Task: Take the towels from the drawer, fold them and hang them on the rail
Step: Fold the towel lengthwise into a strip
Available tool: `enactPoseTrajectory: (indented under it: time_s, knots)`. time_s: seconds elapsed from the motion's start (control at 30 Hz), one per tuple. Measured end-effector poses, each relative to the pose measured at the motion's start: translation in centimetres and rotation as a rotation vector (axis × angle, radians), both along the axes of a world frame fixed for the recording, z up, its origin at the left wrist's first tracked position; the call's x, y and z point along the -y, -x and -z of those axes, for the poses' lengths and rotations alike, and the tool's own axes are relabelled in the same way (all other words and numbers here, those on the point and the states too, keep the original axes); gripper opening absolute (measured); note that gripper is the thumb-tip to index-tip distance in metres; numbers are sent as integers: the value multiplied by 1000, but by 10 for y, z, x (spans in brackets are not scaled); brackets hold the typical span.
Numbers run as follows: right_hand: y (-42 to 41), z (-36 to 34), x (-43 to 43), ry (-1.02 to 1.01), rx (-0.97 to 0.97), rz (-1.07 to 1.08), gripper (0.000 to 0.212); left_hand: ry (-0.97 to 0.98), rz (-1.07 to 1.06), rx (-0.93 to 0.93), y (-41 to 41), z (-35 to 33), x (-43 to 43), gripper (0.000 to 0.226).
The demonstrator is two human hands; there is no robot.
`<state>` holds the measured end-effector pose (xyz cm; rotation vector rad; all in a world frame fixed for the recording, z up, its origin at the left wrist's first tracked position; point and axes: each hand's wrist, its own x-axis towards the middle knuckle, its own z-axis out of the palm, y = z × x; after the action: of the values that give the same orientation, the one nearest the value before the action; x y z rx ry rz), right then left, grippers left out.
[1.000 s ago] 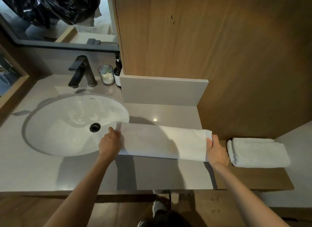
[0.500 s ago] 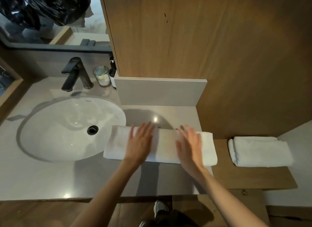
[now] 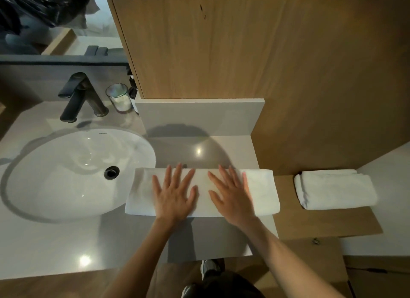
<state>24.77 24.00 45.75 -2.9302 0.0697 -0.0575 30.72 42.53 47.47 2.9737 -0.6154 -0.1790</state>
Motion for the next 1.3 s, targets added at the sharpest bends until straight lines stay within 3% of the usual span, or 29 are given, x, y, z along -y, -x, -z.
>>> enactPoseTrajectory:
  time_s: [0.33, 0.63, 0.8, 1.0, 1.2, 1.3]
  knots:
    - [29, -11, 52, 56, -158, 230, 61, 59, -214, 33, -6, 4, -42, 68]
    - [46, -18, 70, -404, -204, 502, 74, 52, -235, 23, -4, 6, -37, 74]
    - [55, -13, 76, -618, -41, 544, 66, 29, -254, -4, 3, 8, -31, 74]
    - [64, -27, 84, -684, 26, 600, 54, 5, -214, -24, 22, 6, -26, 77]
    - [76, -99, 86, -705, 295, 531, 36, -225, -4, -207, 36, -32, -9, 71]
    - [85, -152, 77, -672, 411, 405, 31, -52, 124, -274, 27, -70, 10, 72]
